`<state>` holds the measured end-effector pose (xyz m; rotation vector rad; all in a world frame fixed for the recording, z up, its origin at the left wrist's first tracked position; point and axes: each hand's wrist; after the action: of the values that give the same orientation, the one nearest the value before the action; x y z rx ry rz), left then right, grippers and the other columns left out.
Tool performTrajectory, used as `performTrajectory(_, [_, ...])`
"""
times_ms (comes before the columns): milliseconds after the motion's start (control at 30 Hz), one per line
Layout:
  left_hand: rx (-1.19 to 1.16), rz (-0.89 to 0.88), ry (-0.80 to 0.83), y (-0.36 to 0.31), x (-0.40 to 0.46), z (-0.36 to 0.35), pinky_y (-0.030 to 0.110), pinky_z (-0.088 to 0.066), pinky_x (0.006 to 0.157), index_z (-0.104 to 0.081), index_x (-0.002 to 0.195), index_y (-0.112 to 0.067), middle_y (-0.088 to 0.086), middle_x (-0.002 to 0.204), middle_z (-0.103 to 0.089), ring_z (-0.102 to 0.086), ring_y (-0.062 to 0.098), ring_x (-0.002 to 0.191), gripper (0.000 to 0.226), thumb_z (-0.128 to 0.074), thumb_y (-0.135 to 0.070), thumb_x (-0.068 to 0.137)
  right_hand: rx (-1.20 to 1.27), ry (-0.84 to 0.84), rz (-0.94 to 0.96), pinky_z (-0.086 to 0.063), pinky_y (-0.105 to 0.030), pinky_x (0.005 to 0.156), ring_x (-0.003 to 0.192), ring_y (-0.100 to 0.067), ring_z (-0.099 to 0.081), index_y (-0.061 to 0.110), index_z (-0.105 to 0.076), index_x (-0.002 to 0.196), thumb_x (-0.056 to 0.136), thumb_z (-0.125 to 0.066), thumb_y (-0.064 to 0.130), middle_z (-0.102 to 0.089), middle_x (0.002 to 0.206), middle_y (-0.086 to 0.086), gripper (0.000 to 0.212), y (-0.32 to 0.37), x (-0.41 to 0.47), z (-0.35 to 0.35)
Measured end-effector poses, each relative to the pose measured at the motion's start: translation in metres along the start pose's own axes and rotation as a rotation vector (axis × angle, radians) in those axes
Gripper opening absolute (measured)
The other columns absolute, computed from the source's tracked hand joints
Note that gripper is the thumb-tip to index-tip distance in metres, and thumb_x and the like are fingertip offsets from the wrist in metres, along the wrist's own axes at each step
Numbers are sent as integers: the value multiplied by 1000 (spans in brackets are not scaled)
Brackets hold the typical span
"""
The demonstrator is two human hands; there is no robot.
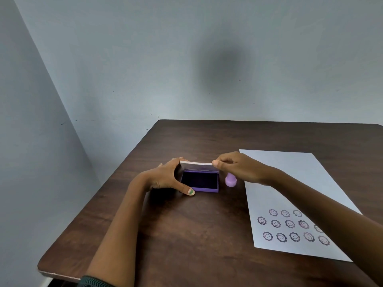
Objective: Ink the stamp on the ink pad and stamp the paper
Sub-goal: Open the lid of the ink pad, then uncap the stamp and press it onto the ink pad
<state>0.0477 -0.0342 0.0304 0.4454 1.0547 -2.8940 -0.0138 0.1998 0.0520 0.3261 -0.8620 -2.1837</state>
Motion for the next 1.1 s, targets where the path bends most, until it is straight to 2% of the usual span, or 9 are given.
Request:
performTrajectory(67, [-28,6,11,0,1,0,52,-23,114,-23,144,-34,-4,146,-37,-23,30,139,113,-81,-55,50,9,-45,-7,-36,-20,60,59,-14,-44,10,-46,61,97,-37,31,-48,62,-5,42,1,4,-3])
performTrajectory(133, [-38,-24,15,-2,0,2,52,-20,115,-26,142,-36,-6,145,-37,-24,28,139,107,-82,-53,52,47,-98,-15,-34,-20,58,58,-13,-40,11,-43,61,97,-36,29,-44,61,-6,41,3,8,-2])
performTrajectory(267, [-21,-42,3,-4,-2,3,50,-10,118,-26,142,-37,-4,150,-33,-22,25,140,104,-80,-52,55,117,-195,-24,-37,-20,57,67,-19,-46,-5,-54,79,97,-39,25,-52,76,-21,38,4,17,-2])
performTrajectory(367, [-34,-56,-2,-2,-3,1,49,-10,118,-24,144,-35,-5,152,-31,-23,22,141,108,-80,-52,54,156,-279,-28,-46,-23,60,78,-22,-59,-3,-61,94,95,-44,20,-64,93,-19,29,2,25,-5])
performTrajectory(533, [-25,-49,9,-2,0,1,51,-7,118,-17,147,-32,-1,157,-22,-13,24,145,113,-81,-51,57,174,-331,-73,-50,-29,67,96,-29,-61,-2,-61,99,93,-48,15,-65,105,-17,22,-2,40,-5])
performTrajectory(667, [20,-73,-2,-2,0,3,50,2,118,-15,149,-30,-4,159,-16,-6,19,146,109,-81,-48,64,139,-323,-93,-46,-22,63,95,-23,-60,0,-63,98,92,-50,15,-66,106,-16,21,-4,47,-5])
performTrajectory(933, [65,-60,-15,-3,-1,3,48,-4,119,-4,150,-31,-4,160,-7,-2,20,146,113,-79,-48,68,150,-232,-132,-42,-18,59,89,-17,-56,-3,-65,102,93,-48,14,-66,110,-17,26,-8,50,-6])
performTrajectory(1000, [56,-33,-11,-2,1,4,49,-10,118,-1,150,-33,-2,160,-8,-6,25,146,117,-80,-50,65,157,-220,-136,-41,-17,58,90,-17,-56,-3,-65,104,93,-47,15,-65,113,-16,27,-10,50,-7])
performTrajectory(1100, [-5,-20,-16,1,1,5,46,-24,115,-7,148,-35,-1,156,-18,-20,24,141,116,-84,-46,62,172,-220,-146,-45,-23,67,95,-21,-58,-3,-64,104,93,-48,16,-64,116,-15,28,-12,50,-9])
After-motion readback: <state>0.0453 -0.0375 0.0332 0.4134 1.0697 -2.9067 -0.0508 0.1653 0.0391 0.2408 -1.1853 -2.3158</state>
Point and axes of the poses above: each hand's wrist, its own x-axis towards the middle knuckle, its own z-axis out of the back of the hand, y = z × x
